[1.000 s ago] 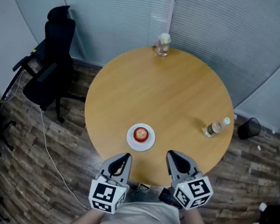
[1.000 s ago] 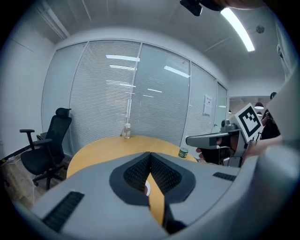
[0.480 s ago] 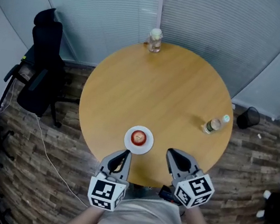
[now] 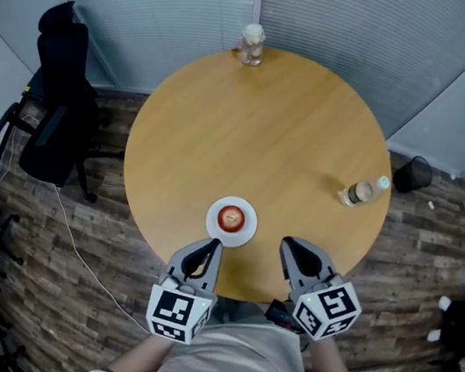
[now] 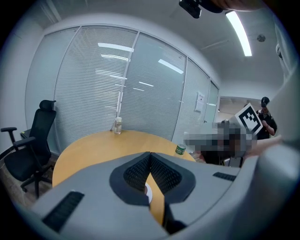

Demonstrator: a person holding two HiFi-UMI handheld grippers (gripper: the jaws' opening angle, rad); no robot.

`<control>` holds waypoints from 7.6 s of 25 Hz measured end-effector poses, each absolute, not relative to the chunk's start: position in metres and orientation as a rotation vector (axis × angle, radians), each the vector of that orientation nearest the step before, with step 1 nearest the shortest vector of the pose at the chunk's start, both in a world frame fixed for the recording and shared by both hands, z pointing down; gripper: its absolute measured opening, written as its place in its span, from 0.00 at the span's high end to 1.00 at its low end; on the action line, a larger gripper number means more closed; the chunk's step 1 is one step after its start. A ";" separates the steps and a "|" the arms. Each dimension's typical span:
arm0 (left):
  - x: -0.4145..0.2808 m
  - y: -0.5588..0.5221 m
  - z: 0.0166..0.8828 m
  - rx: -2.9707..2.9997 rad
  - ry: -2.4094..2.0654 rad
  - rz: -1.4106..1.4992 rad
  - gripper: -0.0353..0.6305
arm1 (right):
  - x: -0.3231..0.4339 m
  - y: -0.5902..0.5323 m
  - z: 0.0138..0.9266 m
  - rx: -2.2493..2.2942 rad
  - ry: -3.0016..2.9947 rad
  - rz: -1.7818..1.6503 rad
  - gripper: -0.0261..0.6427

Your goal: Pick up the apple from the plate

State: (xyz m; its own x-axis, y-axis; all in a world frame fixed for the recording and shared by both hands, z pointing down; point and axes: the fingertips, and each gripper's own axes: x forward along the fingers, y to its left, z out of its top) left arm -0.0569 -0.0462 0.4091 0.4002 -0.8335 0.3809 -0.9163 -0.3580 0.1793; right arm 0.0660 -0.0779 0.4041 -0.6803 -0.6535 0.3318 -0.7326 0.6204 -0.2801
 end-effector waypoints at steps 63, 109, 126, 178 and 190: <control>-0.054 -0.089 0.590 2.179 -1.207 0.749 0.50 | 0.056 -0.091 0.481 1.139 -2.480 0.829 0.91; -0.040 -0.109 0.632 2.143 -1.210 0.851 0.36 | 0.076 -0.096 0.488 1.142 -2.443 0.853 0.91; -0.045 -0.096 0.580 2.211 -1.221 0.803 0.36 | 0.069 -0.094 0.468 1.125 -2.490 0.792 0.91; -0.052 -0.062 0.422 2.392 -1.290 0.456 0.36 | 0.052 -0.076 0.415 1.121 -2.579 0.547 0.92; -0.049 -0.053 0.419 2.404 -1.279 0.444 0.36 | 0.053 -0.066 0.412 1.126 -2.578 0.537 0.92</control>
State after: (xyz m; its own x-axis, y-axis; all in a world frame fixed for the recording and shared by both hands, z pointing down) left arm -0.0489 -0.0529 0.4189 0.5356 -0.7187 0.4433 -0.8388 -0.5133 0.1812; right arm 0.0532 -0.0657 0.4120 -0.6583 -0.6431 0.3913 -0.7458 0.6275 -0.2236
